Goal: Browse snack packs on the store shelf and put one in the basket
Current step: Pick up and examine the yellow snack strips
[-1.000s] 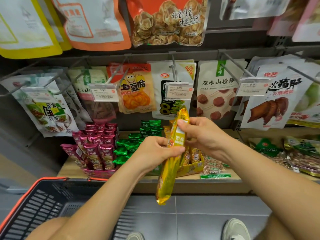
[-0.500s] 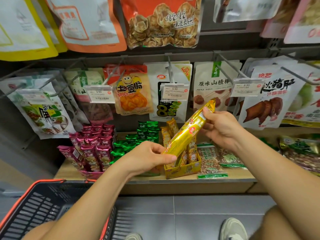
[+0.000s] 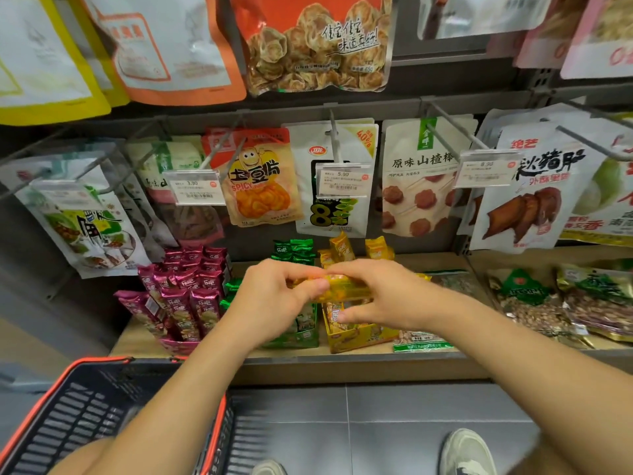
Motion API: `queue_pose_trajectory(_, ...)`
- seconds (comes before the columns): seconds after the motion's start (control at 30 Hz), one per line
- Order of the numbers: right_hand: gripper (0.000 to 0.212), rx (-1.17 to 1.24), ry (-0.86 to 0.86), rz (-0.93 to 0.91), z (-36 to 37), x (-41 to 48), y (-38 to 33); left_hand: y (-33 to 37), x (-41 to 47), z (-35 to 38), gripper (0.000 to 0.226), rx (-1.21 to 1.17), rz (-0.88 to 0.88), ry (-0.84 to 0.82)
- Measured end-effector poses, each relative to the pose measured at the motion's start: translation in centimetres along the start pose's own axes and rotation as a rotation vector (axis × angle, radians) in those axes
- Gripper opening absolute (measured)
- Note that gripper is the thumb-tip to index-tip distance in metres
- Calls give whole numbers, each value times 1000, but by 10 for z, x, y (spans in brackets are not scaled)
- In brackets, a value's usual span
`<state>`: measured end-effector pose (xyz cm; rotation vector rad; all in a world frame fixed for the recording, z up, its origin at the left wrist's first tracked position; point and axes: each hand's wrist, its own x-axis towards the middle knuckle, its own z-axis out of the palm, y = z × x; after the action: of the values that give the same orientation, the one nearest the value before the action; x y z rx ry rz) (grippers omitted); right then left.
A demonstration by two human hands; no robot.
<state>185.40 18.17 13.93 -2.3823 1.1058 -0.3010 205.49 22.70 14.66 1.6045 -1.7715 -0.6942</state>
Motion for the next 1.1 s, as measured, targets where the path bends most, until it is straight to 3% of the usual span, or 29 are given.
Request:
queue_pose_trajectory(0.13,45,174,52,-18,4,2,-10,4,3,-5,14,-195,-18,86)
queue_pose_trajectory(0.3,37,239,-34,-19,4,3,-10,4,1,-7,25,-127,-2,88)
queue_pose_trajectory(0.47,38,211,-140,55,4,4,-9,-1,-1,-5,26,206,103,136)
queue_pose_trajectory(0.53,38,225,-173,93,5,4,-9,1,1,-6,13,116,92,168)
queue_pose_trajectory(0.73,28,422,-208,149,2,4,-8,-1,4,-16,15,-170,-25,86)
queue_pose_trajectory(0.8,37,430,-184,130,3,4,-9,0,4,-16,16,-211,-33,121)
queue_pose_trajectory(0.87,48,456,-145,102,6,3,-10,0,4,-16,17,-176,-25,162)
queue_pose_trajectory(0.97,42,469,-87,48,7,3,-11,3,3,-19,19,-86,12,171)
queue_pose_trajectory(1.1,43,366,-108,43,4,3,-11,6,1,-27,20,34,43,65)
